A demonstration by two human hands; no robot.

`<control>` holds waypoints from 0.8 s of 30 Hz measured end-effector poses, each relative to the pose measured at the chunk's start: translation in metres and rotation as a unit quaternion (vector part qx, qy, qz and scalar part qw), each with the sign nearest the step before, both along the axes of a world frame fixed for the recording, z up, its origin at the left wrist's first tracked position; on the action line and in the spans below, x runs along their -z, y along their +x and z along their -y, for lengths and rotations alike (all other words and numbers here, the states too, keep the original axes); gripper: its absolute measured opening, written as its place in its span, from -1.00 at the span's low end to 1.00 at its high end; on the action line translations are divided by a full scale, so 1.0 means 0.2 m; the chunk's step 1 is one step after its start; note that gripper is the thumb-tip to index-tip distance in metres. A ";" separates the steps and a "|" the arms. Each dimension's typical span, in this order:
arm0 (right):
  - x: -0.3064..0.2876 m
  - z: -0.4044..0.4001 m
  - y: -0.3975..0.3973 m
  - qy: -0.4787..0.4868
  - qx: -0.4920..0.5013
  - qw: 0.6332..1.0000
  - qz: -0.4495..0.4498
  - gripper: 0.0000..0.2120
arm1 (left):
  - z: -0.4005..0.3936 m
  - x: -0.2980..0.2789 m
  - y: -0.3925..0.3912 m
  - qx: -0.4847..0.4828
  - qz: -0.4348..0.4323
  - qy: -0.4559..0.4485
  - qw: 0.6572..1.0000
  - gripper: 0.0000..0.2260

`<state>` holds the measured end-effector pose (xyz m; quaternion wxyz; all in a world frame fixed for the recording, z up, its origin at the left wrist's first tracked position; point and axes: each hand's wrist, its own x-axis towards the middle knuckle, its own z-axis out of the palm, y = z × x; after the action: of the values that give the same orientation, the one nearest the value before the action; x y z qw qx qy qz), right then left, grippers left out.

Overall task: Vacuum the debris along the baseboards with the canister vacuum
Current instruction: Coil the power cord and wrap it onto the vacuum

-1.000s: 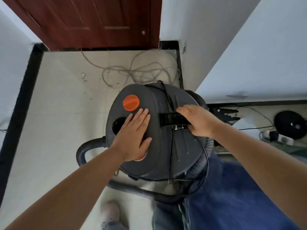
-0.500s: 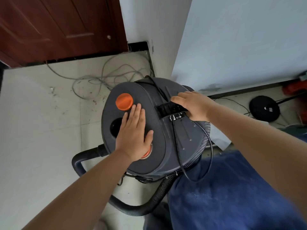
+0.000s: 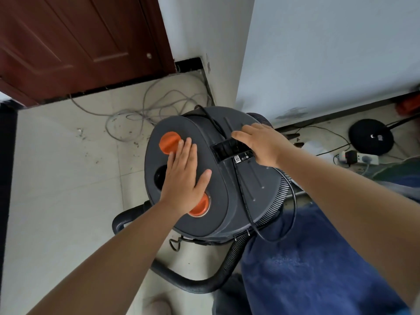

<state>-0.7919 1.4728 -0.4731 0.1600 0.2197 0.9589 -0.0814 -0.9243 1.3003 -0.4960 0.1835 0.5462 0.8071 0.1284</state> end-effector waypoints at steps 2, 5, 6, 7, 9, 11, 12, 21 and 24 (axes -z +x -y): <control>0.03 0.03 0.00 -0.009 0.029 0.999 -0.021 -0.31 | -0.05 -0.02 -0.02 -0.028 -0.010 0.018 0.999 -0.31; 0.06 0.05 0.00 -0.017 0.058 0.997 -0.040 -0.33 | -0.13 0.00 -0.05 -0.035 -0.098 -0.025 0.994 -0.41; 0.08 0.06 0.00 -0.017 0.062 0.997 -0.049 -0.34 | -0.14 0.00 -0.05 -0.035 -0.116 -0.028 0.992 -0.35; 0.09 0.07 0.00 -0.016 0.064 0.996 -0.061 -0.35 | -0.15 0.01 -0.05 -0.035 -0.124 -0.029 0.991 -0.29; 0.08 0.06 -0.02 -0.013 0.064 0.995 -0.072 -0.41 | -0.15 0.03 -0.05 -0.030 -0.123 -0.034 0.991 -0.24; 0.05 0.05 -0.04 0.001 0.054 0.998 -0.033 -0.49 | -0.14 0.03 -0.05 -0.028 -0.119 -0.048 0.991 -0.26; 0.04 0.04 -0.05 0.009 0.042 0.999 -0.016 -0.52 | -0.14 0.03 -0.05 -0.031 -0.124 -0.052 0.990 -0.29; 0.01 -0.01 -0.04 0.004 0.076 0.997 0.014 -0.57 | -0.23 0.03 -0.05 0.001 -0.108 -0.045 0.993 -0.39; 0.01 0.01 -0.04 -0.009 0.089 0.996 0.022 -0.57 | -0.23 0.04 -0.07 0.004 -0.097 -0.044 0.994 -0.39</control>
<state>-0.7991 1.4717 -0.4755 0.1752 0.3041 0.9311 -0.0995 -0.9380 1.3464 -0.5033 0.1283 0.5505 0.8240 0.0383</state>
